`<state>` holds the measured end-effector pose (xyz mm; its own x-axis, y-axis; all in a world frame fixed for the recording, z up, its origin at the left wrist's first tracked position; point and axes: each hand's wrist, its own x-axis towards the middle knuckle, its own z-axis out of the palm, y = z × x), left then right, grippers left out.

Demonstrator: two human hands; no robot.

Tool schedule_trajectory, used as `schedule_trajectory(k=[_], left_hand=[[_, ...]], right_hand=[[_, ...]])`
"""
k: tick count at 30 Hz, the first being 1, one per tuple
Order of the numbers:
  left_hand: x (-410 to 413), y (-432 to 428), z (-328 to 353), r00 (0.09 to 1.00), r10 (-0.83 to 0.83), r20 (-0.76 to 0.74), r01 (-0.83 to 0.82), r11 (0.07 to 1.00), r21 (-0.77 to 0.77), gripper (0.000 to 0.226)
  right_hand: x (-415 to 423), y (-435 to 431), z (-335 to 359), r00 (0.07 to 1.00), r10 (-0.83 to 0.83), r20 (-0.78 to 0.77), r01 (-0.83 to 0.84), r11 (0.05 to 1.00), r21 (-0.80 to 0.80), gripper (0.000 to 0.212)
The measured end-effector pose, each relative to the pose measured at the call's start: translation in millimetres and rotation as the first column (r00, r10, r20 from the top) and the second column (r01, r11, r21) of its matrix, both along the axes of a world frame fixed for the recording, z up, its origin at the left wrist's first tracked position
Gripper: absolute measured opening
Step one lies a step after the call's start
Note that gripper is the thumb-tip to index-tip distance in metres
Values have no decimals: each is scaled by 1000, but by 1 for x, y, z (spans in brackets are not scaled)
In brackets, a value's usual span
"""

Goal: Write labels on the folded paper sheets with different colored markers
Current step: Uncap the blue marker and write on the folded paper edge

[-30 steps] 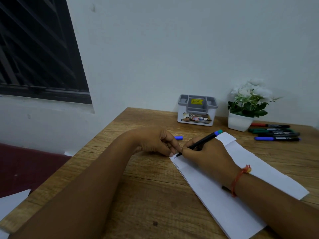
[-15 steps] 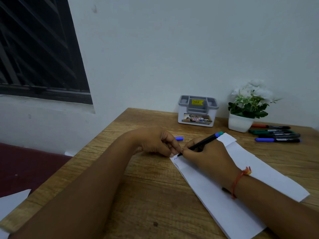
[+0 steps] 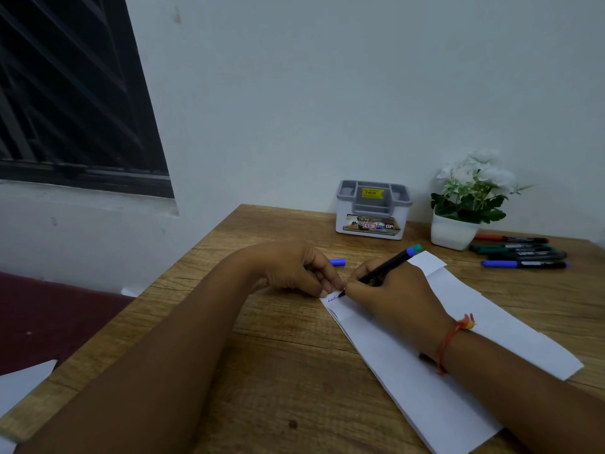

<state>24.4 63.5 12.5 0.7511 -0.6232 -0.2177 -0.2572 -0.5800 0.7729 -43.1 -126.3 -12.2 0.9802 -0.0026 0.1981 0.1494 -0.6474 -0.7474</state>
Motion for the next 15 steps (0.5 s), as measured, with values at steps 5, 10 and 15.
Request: schedule_trajectory(k=[5,10,15], left_hand=[[2,1,-2,1000,8,1,-8,1000,-4,30],[0,0,0,1000,3,7,-3,1000,3,30],[0,0,1,1000,2,8,-2,1000,5,31]], right_hand=[[1,0,0,1000,-9,-3,9,1000,-2,10],[1,-1,1,1000,-1,-24,1,1000,5,11],[1,-1,0,1000,-13,2,13,1000,-7,11]])
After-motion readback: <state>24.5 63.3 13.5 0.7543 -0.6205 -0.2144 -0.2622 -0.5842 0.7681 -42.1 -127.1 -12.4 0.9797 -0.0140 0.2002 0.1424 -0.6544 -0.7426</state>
